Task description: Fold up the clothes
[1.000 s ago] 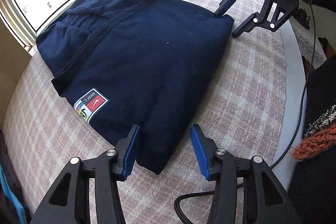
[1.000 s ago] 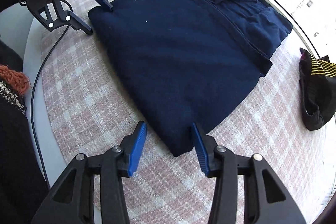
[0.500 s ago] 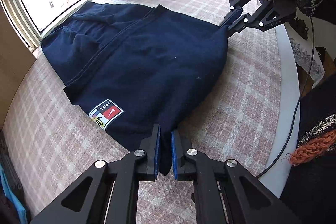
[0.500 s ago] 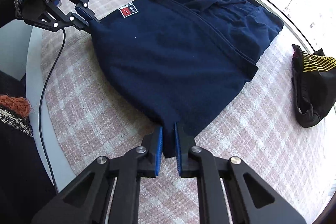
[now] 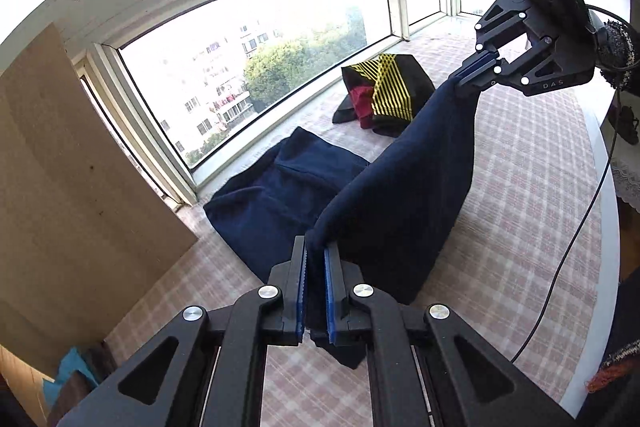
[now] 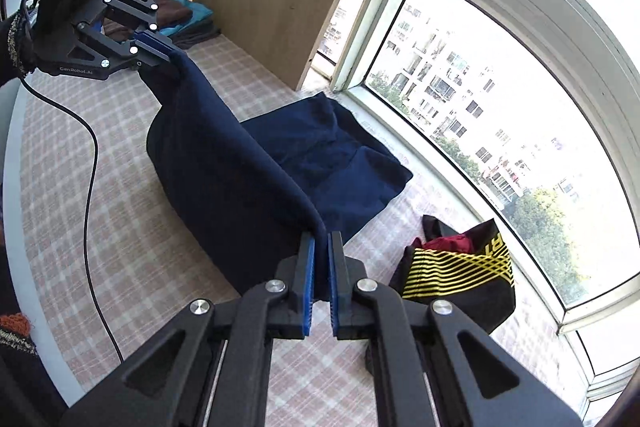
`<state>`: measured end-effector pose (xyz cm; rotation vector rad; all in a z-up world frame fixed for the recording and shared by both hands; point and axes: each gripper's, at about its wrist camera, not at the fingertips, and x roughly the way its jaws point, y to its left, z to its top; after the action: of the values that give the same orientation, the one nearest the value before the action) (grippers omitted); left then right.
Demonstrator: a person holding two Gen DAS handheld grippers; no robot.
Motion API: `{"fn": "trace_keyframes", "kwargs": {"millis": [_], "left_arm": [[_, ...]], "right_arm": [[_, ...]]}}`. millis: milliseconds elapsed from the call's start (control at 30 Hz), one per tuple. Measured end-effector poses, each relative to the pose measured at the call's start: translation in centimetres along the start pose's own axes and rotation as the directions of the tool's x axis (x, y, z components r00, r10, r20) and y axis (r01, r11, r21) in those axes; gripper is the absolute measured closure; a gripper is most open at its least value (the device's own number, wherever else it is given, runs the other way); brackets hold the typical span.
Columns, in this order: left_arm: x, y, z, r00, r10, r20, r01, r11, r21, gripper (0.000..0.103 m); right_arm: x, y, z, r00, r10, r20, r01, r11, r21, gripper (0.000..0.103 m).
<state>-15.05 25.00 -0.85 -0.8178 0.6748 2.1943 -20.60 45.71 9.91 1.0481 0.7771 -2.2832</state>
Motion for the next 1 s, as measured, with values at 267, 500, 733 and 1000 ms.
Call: {"fn": "trace_keyframes", "kwargs": {"millis": [267, 500, 733, 1000], "left_arm": [[12.9, 9.4, 4.9, 0.996, 0.049, -0.074, -0.051, 0.998, -0.025, 0.097], [23.3, 13.1, 3.6, 0.985, 0.001, -0.172, -0.011, 0.998, -0.057, 0.097], [26.8, 13.2, 1.3, 0.975, 0.039, -0.219, -0.058, 0.995, -0.082, 0.089], [20.4, 14.5, 1.6, 0.977, 0.169, -0.13, -0.185, 0.974, -0.127, 0.083]], "right_arm": [[12.8, -3.7, 1.7, 0.997, -0.032, -0.064, 0.036, 0.998, 0.057, 0.097], [24.0, -7.1, 1.9, 0.987, 0.022, -0.161, -0.011, 0.998, 0.067, 0.097], [29.4, -7.3, -1.3, 0.983, 0.006, -0.186, 0.011, 0.996, 0.09, 0.087], [26.4, -8.3, -1.9, 0.996, -0.047, -0.078, 0.059, 0.984, 0.165, 0.063]]}}
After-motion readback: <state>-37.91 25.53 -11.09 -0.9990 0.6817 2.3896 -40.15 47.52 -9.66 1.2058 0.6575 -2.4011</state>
